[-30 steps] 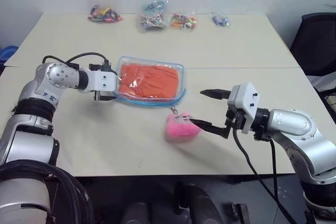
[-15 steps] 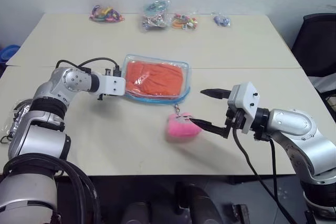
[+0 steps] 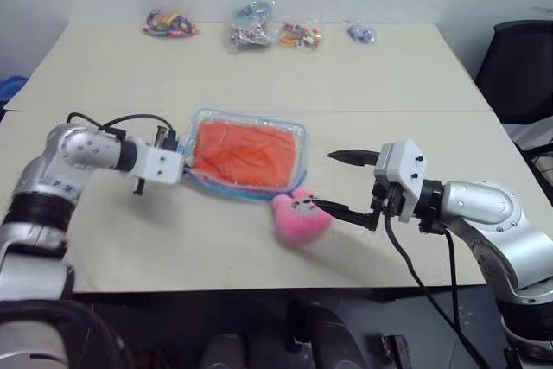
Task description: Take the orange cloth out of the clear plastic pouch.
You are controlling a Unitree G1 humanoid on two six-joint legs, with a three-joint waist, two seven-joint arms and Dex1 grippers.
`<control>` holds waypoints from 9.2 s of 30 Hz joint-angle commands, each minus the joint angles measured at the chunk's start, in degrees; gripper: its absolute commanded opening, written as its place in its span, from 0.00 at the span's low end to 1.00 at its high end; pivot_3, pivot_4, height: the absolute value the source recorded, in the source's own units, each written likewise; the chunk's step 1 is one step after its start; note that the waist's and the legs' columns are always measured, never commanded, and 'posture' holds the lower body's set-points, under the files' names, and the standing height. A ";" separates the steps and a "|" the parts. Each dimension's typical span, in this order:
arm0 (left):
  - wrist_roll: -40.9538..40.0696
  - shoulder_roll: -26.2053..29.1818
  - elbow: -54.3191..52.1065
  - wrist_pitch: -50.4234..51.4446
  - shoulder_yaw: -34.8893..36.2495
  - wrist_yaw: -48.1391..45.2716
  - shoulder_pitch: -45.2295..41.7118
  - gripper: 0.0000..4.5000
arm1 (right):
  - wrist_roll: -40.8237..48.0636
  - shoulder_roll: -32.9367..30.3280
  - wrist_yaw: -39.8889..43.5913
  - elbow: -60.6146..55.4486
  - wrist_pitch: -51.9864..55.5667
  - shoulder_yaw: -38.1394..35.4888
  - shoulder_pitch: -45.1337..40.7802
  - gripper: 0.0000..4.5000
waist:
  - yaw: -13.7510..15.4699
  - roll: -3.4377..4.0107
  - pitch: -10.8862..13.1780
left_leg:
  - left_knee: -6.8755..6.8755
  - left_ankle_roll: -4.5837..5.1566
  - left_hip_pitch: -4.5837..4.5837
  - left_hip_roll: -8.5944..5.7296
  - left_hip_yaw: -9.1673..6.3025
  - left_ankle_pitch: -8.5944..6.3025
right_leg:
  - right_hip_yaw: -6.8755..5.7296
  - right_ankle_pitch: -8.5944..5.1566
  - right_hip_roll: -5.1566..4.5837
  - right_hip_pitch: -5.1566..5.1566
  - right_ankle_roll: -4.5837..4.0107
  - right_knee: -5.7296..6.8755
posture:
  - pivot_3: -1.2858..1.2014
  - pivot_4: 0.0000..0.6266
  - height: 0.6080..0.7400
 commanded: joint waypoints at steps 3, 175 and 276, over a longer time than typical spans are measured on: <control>-0.87 1.15 -31.29 28.51 10.55 3.47 18.92 0.00 | 3.02 -3.70 5.34 -1.36 -0.68 -1.83 2.18 1.00 | 0.72 0.03 0.00 | 0.02 0.09 0.01 -0.03 -0.01 -0.03 | 0.07 -0.01 -0.04 0.07 0.03 -0.01 | 0.52 0.24 1.00; -22.99 -11.38 -42.84 54.21 -0.63 0.72 10.43 0.01 | -35.78 18.27 4.40 47.33 -42.22 23.68 -27.36 0.23 | 0.19 0.04 0.00 | 0.17 -0.11 -0.04 -0.02 0.05 0.04 | 0.27 -0.03 0.07 0.09 -0.04 0.14 | 0.52 0.24 1.00; -23.51 -11.46 -24.96 37.41 4.87 -0.88 3.89 0.00 | 11.61 -4.99 1.22 -5.42 4.11 -3.26 6.55 1.00 | 1.71 0.09 0.03 | 0.10 0.11 -0.07 -0.05 0.31 -0.13 | 0.37 0.06 0.11 0.15 0.17 -0.29 | 0.52 0.24 1.00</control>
